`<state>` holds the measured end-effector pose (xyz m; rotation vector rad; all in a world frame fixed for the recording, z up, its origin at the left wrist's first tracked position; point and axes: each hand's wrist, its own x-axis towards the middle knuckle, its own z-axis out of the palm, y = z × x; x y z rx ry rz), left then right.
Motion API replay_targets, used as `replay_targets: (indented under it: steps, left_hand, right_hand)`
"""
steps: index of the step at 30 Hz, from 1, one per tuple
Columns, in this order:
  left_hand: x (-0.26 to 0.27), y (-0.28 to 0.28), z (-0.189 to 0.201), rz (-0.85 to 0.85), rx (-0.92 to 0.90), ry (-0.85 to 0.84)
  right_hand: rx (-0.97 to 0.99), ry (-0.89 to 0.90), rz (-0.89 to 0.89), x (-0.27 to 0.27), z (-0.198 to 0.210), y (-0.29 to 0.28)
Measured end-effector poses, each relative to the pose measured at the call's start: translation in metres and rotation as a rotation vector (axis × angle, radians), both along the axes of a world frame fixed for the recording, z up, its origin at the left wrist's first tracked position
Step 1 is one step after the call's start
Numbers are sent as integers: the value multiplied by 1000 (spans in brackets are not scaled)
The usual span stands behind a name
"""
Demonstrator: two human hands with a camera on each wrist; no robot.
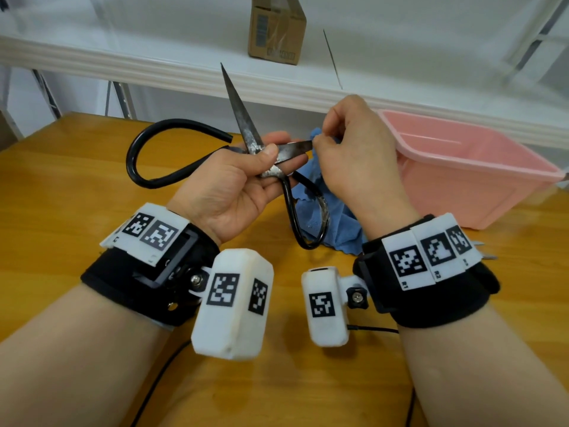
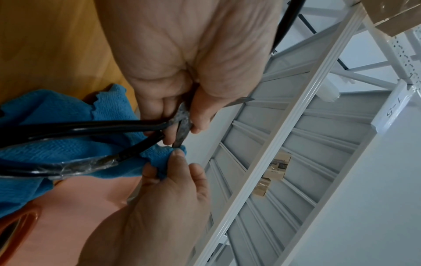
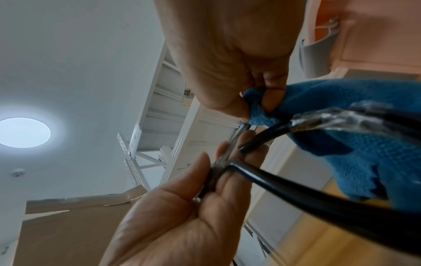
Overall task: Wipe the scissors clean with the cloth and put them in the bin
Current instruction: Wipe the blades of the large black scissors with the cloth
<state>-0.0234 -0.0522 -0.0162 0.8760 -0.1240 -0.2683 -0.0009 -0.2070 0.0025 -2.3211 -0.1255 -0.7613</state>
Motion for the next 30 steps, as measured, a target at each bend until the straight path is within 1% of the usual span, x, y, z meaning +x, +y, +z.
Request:
replay_targets:
  steps: [6,8,11,17,22,24,28,30]
  left_hand:
    - [1,7,6,16,-82,-1]
    - [-1,6,6,16,-82,-7]
    - [-1,5,4,15,-61,-7]
    - [2,7,5,29,-41,16]
    - [2,9,6,38,-60,28]
    - [3,9,6,37,-79,32]
    - [3,10,8,33,-123,38]
    - [2,9,8,19,-114,29]
  right_hand:
    - [163,33,86,-1,5,1]
    - [179,56,103,-2,4,3]
    - [169,28,85,-2,5,1]
    - [425,13,135,-1,12,-10]
    - [551,16,150,1,14,-14]
    - [623,55,195,1,13,-10]
    - [902,183,334,0,11,0]
    - [973,233,383,0,9,3]
